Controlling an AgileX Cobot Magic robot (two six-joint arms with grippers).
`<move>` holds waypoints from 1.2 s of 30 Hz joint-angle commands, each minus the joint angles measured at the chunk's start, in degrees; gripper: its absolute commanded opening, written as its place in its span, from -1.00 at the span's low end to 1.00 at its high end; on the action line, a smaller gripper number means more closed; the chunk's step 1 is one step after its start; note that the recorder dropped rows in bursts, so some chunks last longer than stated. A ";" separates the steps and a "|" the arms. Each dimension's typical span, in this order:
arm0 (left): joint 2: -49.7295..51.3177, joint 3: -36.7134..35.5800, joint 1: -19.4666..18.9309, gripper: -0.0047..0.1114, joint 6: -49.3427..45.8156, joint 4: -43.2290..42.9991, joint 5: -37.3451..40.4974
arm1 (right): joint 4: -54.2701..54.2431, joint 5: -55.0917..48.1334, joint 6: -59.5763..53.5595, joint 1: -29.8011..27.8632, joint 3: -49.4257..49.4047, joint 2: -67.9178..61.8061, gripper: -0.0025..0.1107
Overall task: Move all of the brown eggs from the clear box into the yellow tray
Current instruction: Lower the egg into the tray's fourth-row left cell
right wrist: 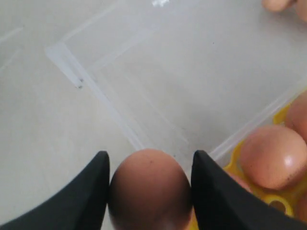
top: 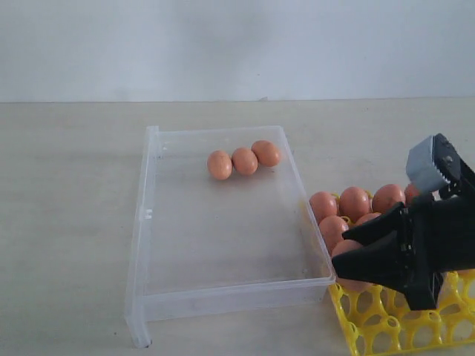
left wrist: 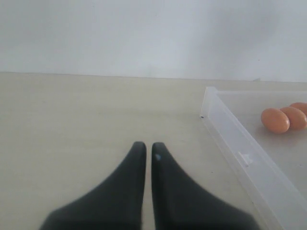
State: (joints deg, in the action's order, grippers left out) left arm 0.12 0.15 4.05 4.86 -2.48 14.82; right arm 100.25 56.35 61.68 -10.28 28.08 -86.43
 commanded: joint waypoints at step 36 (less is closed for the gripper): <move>-0.12 -0.15 -0.19 -0.85 -0.13 0.14 -0.20 | -5.08 -7.59 -4.88 0.06 -3.57 -4.59 -0.96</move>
State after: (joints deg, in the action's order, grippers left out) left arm 0.12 0.15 4.05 4.86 -2.48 14.82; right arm 95.99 48.35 57.43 -10.28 24.67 -91.04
